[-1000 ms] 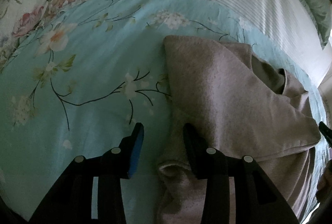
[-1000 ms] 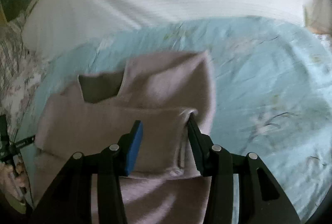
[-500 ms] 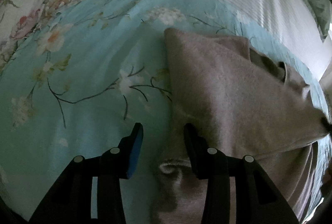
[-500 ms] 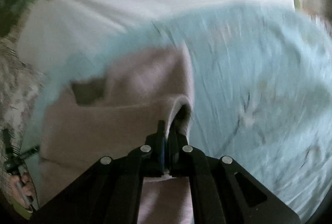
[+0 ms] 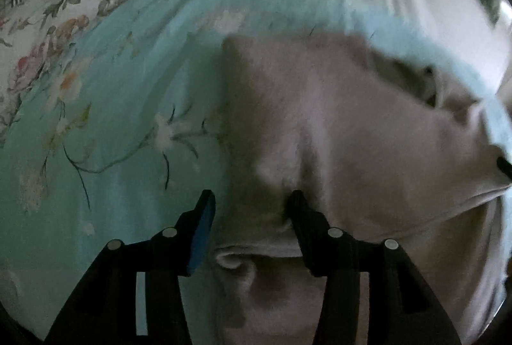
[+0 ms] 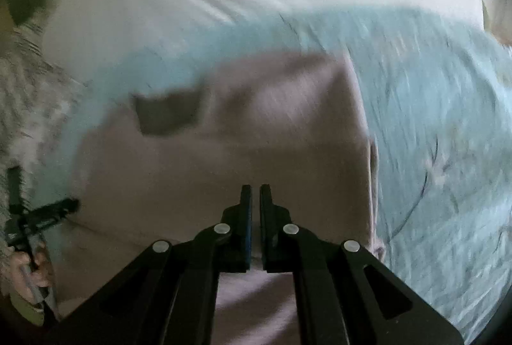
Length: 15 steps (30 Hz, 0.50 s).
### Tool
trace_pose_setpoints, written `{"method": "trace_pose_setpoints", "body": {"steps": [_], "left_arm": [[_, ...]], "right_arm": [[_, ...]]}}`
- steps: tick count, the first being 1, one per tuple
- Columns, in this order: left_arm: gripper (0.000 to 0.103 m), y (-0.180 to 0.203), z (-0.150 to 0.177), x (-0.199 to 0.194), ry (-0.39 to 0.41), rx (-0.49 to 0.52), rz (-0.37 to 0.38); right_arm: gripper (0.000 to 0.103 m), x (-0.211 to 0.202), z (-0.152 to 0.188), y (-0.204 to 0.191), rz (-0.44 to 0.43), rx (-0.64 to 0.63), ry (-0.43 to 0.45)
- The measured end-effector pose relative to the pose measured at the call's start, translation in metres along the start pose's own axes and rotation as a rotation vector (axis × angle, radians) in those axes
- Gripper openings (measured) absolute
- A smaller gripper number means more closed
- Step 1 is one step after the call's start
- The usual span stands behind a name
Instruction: Fold small clothes
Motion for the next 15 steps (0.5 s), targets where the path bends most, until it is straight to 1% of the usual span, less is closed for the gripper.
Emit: {"method": "trace_pose_setpoints", "body": {"steps": [1, 2, 3, 4, 6, 8, 9, 10, 11, 12, 15], "left_arm": [[0.053, -0.002, 0.001, 0.002, 0.01, -0.003, 0.007], [0.057, -0.004, 0.002, 0.0, 0.017, -0.009, 0.007], [0.059, -0.006, 0.003, -0.001, 0.015, -0.014, 0.004], [0.059, -0.009, 0.005, -0.006, 0.014, -0.022, 0.017], [0.059, -0.011, 0.01, -0.014, 0.02, -0.028, 0.043], [0.057, -0.01, 0.021, -0.023, 0.023, -0.019, 0.057], [0.057, -0.009, 0.027, -0.026, 0.023, -0.013, 0.063], [0.057, -0.007, 0.037, -0.029, 0.022, -0.002, 0.072], [0.057, -0.005, 0.05, -0.032, 0.014, 0.011, 0.08], [0.057, -0.003, 0.058, -0.034, 0.009, 0.019, 0.084], [0.057, 0.003, 0.097, -0.042, -0.007, 0.062, 0.09]], "right_arm": [[0.0, 0.0, 0.002, 0.008, -0.017, 0.018, 0.013], [0.0, -0.004, 0.003, 0.012, -0.028, 0.036, 0.019], [0.001, -0.013, 0.008, 0.018, -0.029, 0.059, 0.027], [0.005, -0.024, 0.012, 0.019, -0.024, 0.064, 0.046], [0.006, -0.041, 0.019, 0.013, -0.043, 0.047, 0.071], [0.008, -0.057, 0.033, 0.01, -0.065, 0.027, 0.077], [0.013, -0.064, 0.04, 0.011, -0.069, 0.017, 0.073], [0.024, -0.07, 0.051, 0.008, -0.073, 0.008, 0.068], [0.029, -0.071, 0.062, 0.001, -0.08, -0.006, 0.063], [0.038, -0.077, 0.074, 0.0, -0.083, -0.016, 0.061], [0.039, -0.087, 0.117, -0.007, -0.087, -0.053, 0.042]]}}
Point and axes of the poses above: each gripper's, at about its wrist camera, not at the fingertips, and x roughly the way its jaws point, y to its right, z to its underside, the point moved 9 cm from there along x, roughly the way its jaws point, and after that the axes turned 12 degrees about -y, right-handed, at the moved point
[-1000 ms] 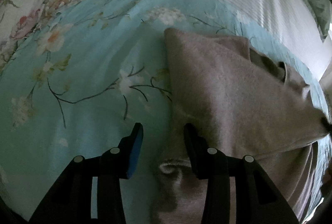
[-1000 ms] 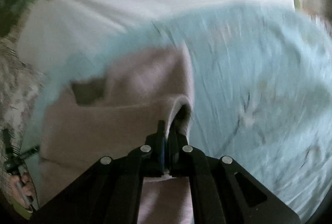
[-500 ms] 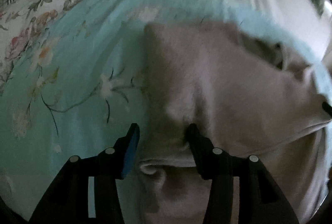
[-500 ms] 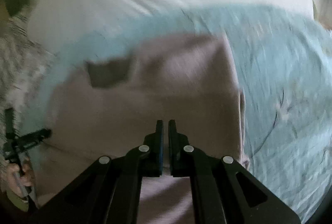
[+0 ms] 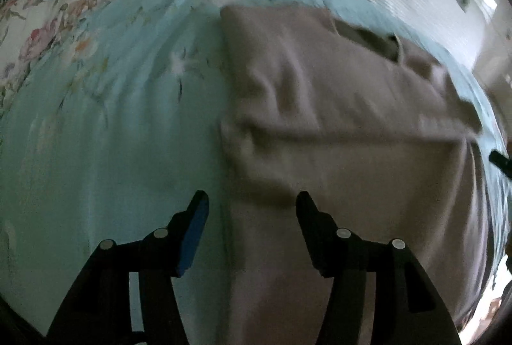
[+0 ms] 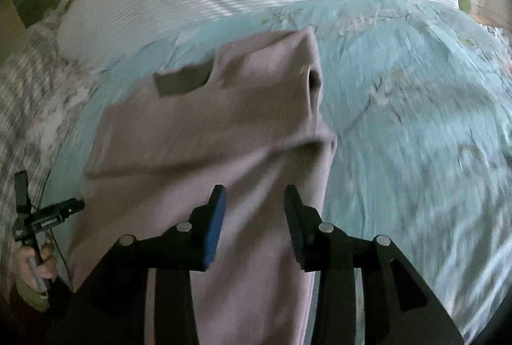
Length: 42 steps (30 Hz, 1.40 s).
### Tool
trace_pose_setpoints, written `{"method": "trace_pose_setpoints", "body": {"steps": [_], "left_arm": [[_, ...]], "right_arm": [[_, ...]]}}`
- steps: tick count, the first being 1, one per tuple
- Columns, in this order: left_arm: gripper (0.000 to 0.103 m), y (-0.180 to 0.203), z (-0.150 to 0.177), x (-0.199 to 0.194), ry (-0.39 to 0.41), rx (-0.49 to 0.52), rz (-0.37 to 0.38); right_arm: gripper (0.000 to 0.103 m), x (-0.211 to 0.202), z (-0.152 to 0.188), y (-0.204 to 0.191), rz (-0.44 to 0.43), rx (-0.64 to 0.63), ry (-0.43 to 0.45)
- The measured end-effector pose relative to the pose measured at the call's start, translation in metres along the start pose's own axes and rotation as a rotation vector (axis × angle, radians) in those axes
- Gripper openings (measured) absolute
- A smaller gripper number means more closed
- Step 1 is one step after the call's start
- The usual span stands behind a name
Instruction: Fold small clothes
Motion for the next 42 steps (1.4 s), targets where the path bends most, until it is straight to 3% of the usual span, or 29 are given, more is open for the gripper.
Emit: {"method": "trace_pose_setpoints", "body": {"steps": [9, 11, 15, 19, 25, 31, 32, 34, 36, 39, 42], "left_arm": [[0.057, 0.01, 0.113, -0.025, -0.048, 0.082, 0.046], [0.058, 0.01, 0.135, -0.033, -0.054, 0.107, 0.056], [0.061, 0.01, 0.18, -0.043, -0.088, 0.158, 0.083], [0.061, 0.005, 0.225, -0.035, -0.158, 0.176, 0.095], [0.061, 0.006, 0.259, -0.007, -0.233, 0.168, 0.117], [0.06, 0.002, 0.256, 0.01, -0.251, 0.1, 0.188], [0.06, 0.003, 0.255, 0.012, -0.253, 0.094, 0.198], [0.059, 0.001, 0.256, 0.016, -0.257, 0.094, 0.205], [0.057, 0.003, 0.258, 0.017, -0.256, 0.106, 0.193], [0.043, 0.005, 0.257, 0.022, -0.261, 0.127, 0.151], [0.016, 0.008, 0.26, 0.024, -0.276, 0.13, 0.138]], "right_arm": [[0.04, -0.023, 0.109, -0.019, -0.027, -0.144, -0.135], [0.042, -0.032, 0.136, -0.021, -0.028, -0.199, -0.171], [0.058, -0.041, 0.188, -0.017, -0.012, -0.28, -0.258], [0.059, -0.03, 0.22, -0.003, -0.002, -0.27, -0.34], [0.059, -0.002, 0.233, 0.005, -0.058, -0.235, -0.392], [0.059, 0.014, 0.226, 0.003, -0.099, -0.203, -0.382], [0.056, 0.017, 0.228, 0.002, -0.092, -0.213, -0.388], [0.017, 0.022, 0.23, -0.003, -0.083, -0.232, -0.406], [0.013, 0.024, 0.229, -0.008, -0.087, -0.235, -0.417], [0.009, 0.026, 0.226, -0.018, -0.061, -0.287, -0.436], [0.009, 0.025, 0.223, -0.028, -0.033, -0.331, -0.458]]}}
Point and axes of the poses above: each gripper's, at about its wrist camera, not at the fingertips, and x roughly the way its jaws point, y to its right, z to its underside, the point moved 9 cm from there along x, roughly the way its jaws point, and after that the axes turned 12 degrees about -y, right-handed, at the moved point
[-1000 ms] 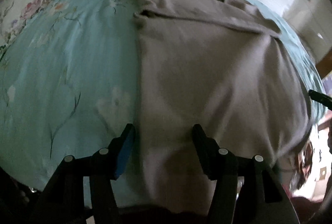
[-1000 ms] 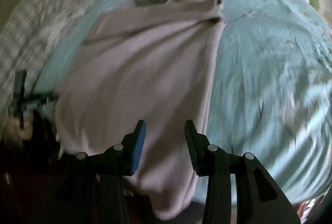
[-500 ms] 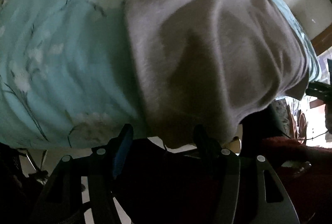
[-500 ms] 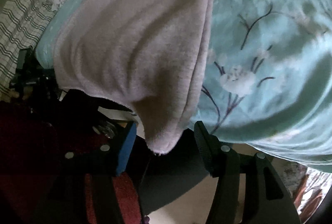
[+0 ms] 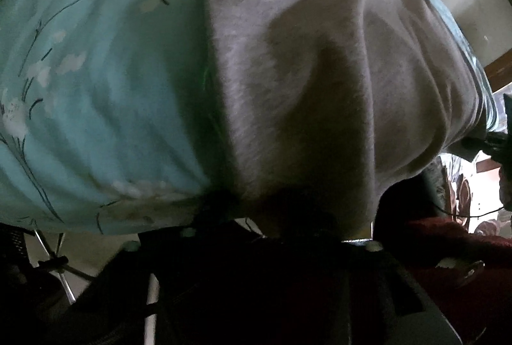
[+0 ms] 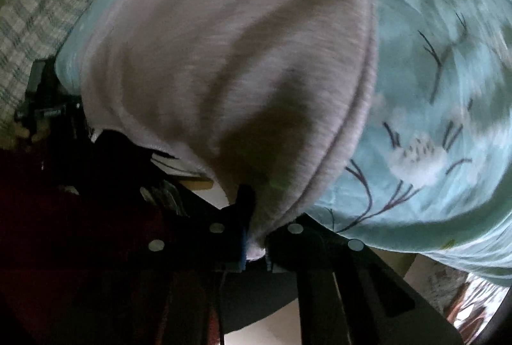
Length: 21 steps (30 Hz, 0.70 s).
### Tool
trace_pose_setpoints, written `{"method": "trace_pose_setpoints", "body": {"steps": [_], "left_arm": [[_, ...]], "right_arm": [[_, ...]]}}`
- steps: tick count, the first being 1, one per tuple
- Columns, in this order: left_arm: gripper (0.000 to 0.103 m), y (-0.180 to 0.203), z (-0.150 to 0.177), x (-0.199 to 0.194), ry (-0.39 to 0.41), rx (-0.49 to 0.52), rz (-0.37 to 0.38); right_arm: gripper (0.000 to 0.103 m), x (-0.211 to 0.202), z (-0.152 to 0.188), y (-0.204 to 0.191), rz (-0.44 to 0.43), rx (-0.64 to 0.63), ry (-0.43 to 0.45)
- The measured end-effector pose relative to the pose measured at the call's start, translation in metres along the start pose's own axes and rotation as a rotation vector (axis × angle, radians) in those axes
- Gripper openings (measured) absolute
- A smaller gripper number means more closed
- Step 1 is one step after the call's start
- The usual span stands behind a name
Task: Fold small clothes
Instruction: 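Lift the hem with both grippers and fold it up toward the collar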
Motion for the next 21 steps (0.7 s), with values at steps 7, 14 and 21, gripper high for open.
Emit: {"method": "trace_pose_setpoints", "body": {"steps": [7, 14, 21], "left_arm": [[0.007, 0.021, 0.004, -0.004, 0.014, 0.089, -0.061], [0.007, 0.013, 0.007, -0.006, 0.015, 0.094, -0.051], [0.006, 0.009, 0.002, -0.012, -0.001, 0.105, -0.056]], "right_arm": [[0.008, -0.003, -0.015, -0.022, 0.031, -0.049, -0.026], [0.008, 0.004, -0.039, -0.039, 0.053, -0.078, -0.052], [0.008, 0.009, -0.043, -0.039, 0.043, -0.077, -0.041]]}}
Point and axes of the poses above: each gripper's, at about its wrist camera, not at the fingertips, and x roughly the way its jaws point, y to its right, z to its underside, the point moved 9 cm from there along x, roughly the way its jaws point, and after that the axes turned 12 degrees about -y, right-handed, at the moved point
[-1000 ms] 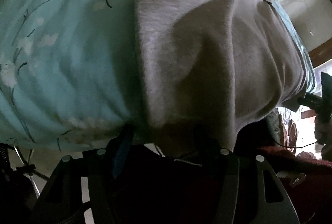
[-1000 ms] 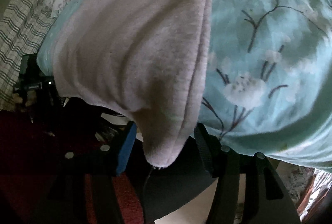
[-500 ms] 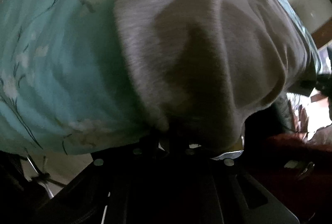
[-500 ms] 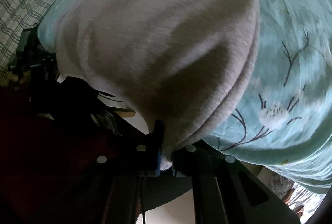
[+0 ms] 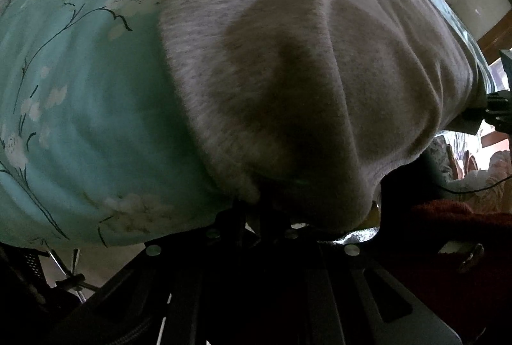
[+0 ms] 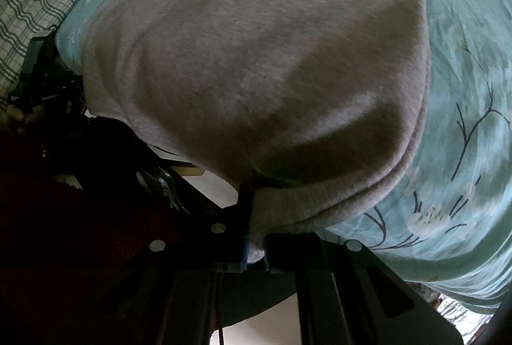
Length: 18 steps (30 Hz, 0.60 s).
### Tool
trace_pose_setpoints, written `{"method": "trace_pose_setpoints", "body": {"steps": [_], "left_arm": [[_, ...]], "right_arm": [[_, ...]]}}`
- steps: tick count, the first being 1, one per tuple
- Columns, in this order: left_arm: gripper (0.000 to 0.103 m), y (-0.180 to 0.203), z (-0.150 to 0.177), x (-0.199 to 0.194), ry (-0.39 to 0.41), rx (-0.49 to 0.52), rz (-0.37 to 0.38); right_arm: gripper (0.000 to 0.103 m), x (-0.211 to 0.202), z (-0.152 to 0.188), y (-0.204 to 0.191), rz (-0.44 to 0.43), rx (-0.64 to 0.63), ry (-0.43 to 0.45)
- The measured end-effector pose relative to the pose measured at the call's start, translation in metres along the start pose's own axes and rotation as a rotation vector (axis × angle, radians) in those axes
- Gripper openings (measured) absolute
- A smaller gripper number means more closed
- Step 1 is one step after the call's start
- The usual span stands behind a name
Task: Fold small clothes
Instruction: 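Lift the hem with both grippers and fold it up toward the collar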
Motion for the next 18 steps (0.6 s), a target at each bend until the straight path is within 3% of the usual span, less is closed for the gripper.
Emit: {"method": "trace_pose_setpoints", "body": {"steps": [18], "left_arm": [[0.004, 0.013, -0.018, -0.051, 0.131, 0.068, -0.002]], "right_arm": [[0.008, -0.019, 0.028, 0.012, -0.021, 0.018, 0.093]]}}
Point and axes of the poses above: each gripper's, at about its wrist camera, not at the fingertips, and x roughly the way its jaws point, y to its right, z to its underside, the point moved 9 cm from there along x, roughly the way its jaws point, and after that the axes turned 12 degrees about -y, right-handed, at the moved point
